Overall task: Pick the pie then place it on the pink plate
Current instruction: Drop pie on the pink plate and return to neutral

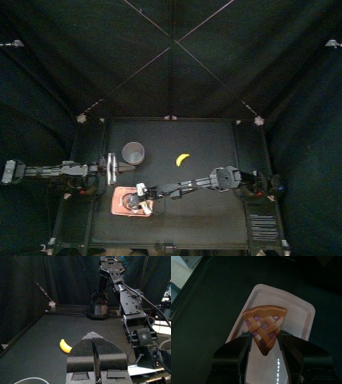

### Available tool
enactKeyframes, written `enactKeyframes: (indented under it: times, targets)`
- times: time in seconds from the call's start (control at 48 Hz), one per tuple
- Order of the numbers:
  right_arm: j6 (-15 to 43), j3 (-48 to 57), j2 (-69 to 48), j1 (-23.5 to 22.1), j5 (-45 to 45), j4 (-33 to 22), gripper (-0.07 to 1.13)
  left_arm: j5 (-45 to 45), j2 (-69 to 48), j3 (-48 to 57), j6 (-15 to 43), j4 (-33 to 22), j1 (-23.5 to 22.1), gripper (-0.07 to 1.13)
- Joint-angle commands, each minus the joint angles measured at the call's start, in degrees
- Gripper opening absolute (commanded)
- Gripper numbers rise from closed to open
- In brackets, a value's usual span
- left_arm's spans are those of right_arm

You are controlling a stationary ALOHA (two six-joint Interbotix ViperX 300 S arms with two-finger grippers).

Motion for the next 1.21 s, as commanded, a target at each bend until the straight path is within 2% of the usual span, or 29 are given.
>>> enactKeyframes:
  times: [0.021,0.167,0.25,0.542,0.979,1.104,1.208]
  targets:
    - [2.5,-4.1,-0.3,-1.4,2.4,-0.9,0.82,-0.2,0.3,-0.8,0.1,0.0,0.1,0.08]
    - [4.2,-4.7,0.1,-1.4,4.2,-2.0,1.0,-0.1,0.3,-0.8,0.2,0.1,0.1,0.08]
    - [4.4,-4.5,-0.3,-1.4,4.7,-2.0,1.06,-0.1,0.3,-0.8,0.2,0.2,0.1,0.08]
    - [4.4,0.3,-4.8,-1.0,4.7,-1.1,1.06,-0.2,0.3,-0.5,0.2,0.2,0.2,0.08]
    - [5.2,28.4,-25.5,0.1,-7.8,2.5,1.06,-0.1,0.3,-0.4,0.2,0.1,0.2,0.08]
    - [8.1,35.5,-31.1,-0.1,-10.2,6.2,1.06,-0.2,0.3,-0.2,0.2,0.0,0.3,0.08]
    - [10.1,40.5,-35.3,-0.1,-13.4,6.7,1.06,-0.2,0.3,-0.1,0.1,0.0,0.3,0.08]
